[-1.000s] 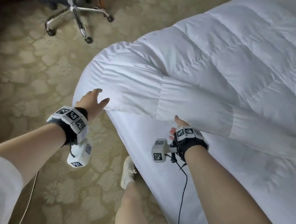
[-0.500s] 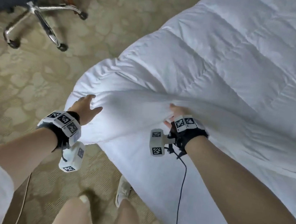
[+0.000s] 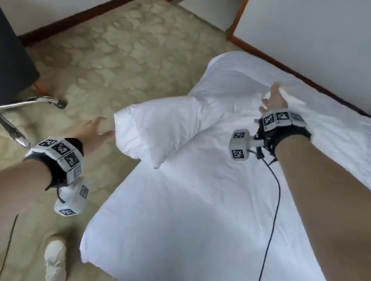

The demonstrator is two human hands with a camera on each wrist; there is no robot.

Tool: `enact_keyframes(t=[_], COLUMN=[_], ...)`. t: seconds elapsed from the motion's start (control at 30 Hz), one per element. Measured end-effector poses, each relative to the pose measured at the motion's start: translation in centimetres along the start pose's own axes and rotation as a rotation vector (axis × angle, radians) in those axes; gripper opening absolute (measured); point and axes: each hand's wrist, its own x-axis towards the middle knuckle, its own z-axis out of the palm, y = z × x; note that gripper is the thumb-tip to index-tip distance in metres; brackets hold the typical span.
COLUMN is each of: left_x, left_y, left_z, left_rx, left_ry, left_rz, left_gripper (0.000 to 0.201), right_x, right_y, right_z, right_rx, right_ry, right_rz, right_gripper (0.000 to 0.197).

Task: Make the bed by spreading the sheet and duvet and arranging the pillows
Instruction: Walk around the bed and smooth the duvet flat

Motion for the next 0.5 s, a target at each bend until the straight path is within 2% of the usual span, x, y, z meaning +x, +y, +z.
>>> enact_keyframes(t=[0.07, 0.2, 0.37, 0.5], left_x=[3.3, 8.8, 14.8, 19.3], left_y=[-0.1, -0.4, -2.3, -1.2], left_z=[-1.4, -5.3, -9.1, -9.6], left_rx=[0.046, 0.095, 0.107, 0.152], left_ry=[-0.061, -0.166, -0.266, -0.329], left_rz=[0.073, 0.212, 0.284, 0.332], left_gripper=[0.059, 0.059, 0.058, 0.057], right_x=[-0.7, -0.7, -0.4, 2.0], right_y=[2.8, 7.4, 7.4, 7.3], right_z=[2.5, 7.5, 13.4, 16.4], right_rx=[-0.023, -0.052, 0.108, 0.225], right_ry=[-0.012, 0.138, 0.167, 0.184], right_rz=[0.117, 0.198, 0.291, 0.309], right_gripper=[0.073, 0.069, 0.061, 0.057])
